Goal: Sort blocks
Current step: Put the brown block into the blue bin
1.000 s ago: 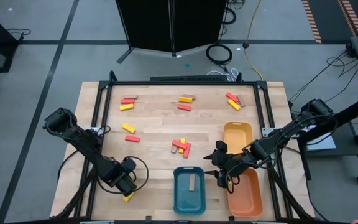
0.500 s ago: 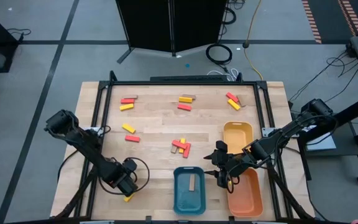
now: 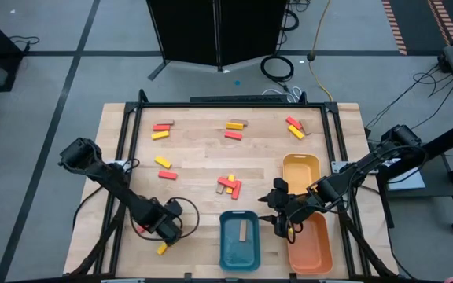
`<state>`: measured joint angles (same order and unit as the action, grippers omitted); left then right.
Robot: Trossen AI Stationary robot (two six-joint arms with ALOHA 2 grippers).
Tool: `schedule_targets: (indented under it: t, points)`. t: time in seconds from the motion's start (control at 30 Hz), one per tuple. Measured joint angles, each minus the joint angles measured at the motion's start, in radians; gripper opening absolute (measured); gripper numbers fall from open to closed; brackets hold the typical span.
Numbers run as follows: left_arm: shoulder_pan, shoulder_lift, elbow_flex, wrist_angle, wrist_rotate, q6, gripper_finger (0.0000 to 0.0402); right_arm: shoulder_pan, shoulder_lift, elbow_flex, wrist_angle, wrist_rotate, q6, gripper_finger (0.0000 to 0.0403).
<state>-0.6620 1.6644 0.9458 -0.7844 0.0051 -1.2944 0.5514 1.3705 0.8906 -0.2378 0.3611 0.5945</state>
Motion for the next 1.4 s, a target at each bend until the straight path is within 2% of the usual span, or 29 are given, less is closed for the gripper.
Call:
schedule_targets:
  t: [0.2,0.63,1.27,1.4]
  points:
    - [0.042,-0.012,0.05,-0.061,-0.051,0.071,0.017,0.0,0.0,0.0,-0.008,0.0,0.031,0.0224]
    - [0.042,-0.011,0.058,-0.167,-0.054,0.043,0.017,0.0,0.0,0.0,-0.031,0.004,0.049,0.0224]
    - [0.03,0.028,0.057,-0.138,-0.04,0.046,0.017,0.0,0.0,0.0,-0.03,0.004,0.045,0.0224]
    - [0.03,0.028,0.003,-0.073,-0.021,0.044,0.017,0.0,0.0,0.0,-0.03,0.004,0.045,0.0224]
